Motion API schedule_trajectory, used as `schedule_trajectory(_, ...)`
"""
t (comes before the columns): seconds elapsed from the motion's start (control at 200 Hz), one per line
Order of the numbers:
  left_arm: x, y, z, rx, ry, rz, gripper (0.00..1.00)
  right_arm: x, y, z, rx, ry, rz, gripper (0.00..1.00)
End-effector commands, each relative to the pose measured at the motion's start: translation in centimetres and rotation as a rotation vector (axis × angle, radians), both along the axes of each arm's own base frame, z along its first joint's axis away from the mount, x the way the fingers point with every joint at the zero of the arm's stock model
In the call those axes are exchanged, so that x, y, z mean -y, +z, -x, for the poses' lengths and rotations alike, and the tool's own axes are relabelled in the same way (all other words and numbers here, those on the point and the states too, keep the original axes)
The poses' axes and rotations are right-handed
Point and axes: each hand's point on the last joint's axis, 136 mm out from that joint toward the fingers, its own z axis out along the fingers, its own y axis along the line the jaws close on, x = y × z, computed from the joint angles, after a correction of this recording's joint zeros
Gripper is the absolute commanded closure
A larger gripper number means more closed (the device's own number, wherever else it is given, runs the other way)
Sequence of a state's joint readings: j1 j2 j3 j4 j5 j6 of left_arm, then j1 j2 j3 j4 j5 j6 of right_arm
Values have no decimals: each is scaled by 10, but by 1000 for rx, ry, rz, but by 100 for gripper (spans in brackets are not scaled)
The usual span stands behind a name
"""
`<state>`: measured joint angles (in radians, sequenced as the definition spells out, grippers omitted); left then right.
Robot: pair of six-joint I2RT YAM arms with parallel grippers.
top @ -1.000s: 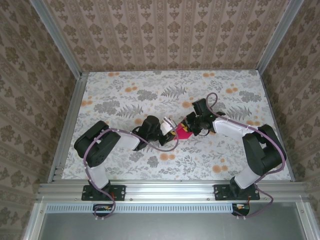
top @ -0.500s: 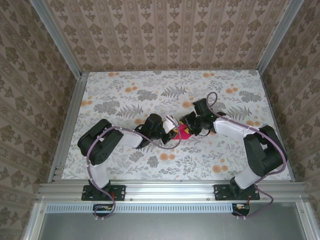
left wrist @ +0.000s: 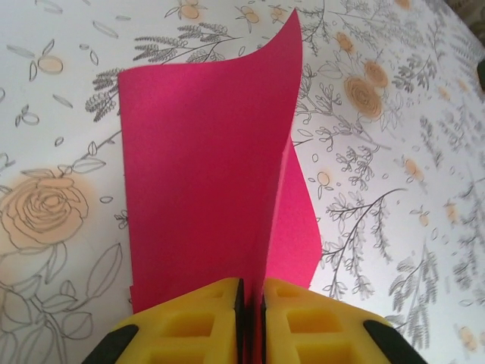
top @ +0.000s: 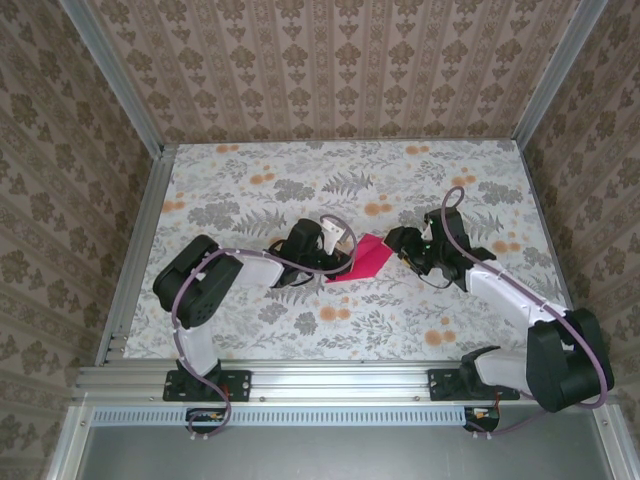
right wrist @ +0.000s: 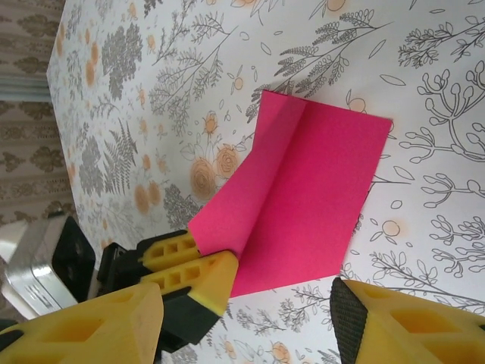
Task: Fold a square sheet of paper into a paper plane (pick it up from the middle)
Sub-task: Turn over the paper at the center of the table.
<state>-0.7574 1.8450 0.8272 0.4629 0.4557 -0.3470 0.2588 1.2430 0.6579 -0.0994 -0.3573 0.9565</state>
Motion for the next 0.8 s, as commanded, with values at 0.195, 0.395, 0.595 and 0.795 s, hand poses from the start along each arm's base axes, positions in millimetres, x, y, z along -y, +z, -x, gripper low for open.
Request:
schedule_trajectory(0.195, -6, -2, -2, -265, 168, 16, 84, -19, -17, 2, 36, 116, -30, 37)
schedule_trajectory(0.395, -7, 0, -5, -356, 208, 26, 87, -38, -19, -3, 46, 175, -43, 39)
schedule_trajectory(0.595, -7, 5, -9, -427, 241, 65, 88, -58, -31, -8, 16, 225, -37, 41)
schedule_trajectory(0.795, -6, 7, -11, -470, 257, 78, 89, -75, -40, -20, -4, 252, -34, 47)
